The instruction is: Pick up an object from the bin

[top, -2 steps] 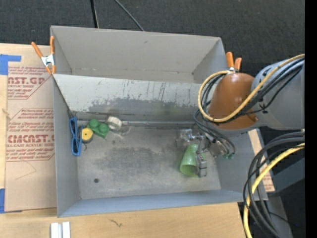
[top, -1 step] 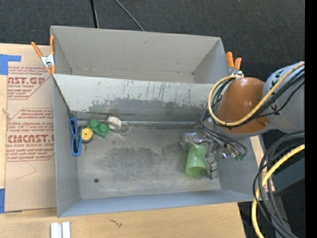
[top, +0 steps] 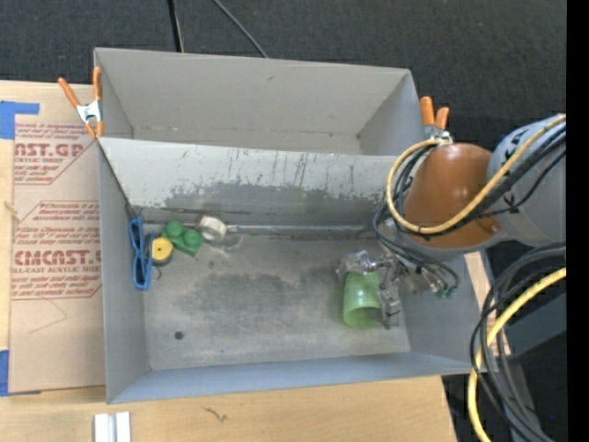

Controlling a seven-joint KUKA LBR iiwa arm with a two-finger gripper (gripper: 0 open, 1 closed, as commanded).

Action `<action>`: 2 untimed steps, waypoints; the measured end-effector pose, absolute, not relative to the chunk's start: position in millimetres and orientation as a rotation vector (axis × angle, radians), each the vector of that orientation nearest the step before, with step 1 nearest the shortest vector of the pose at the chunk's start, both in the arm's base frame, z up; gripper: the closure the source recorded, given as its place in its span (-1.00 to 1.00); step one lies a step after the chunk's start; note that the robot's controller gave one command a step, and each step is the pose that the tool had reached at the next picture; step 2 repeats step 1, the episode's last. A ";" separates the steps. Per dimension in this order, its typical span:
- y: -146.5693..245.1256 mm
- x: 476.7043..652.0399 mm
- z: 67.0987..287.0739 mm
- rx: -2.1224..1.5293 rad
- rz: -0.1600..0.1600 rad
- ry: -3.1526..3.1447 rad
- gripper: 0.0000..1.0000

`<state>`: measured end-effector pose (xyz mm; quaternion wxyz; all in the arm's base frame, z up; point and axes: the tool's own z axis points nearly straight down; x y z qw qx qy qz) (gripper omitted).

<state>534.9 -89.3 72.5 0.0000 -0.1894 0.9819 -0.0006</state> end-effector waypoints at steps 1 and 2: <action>-75.0 517.3 208.7 -0.564 -0.004 3.081 1.00; -75.0 517.3 208.7 -0.564 -0.004 3.081 1.00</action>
Offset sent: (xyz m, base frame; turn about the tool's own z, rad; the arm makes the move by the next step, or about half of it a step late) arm -0.0195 0.0136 0.1320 0.0190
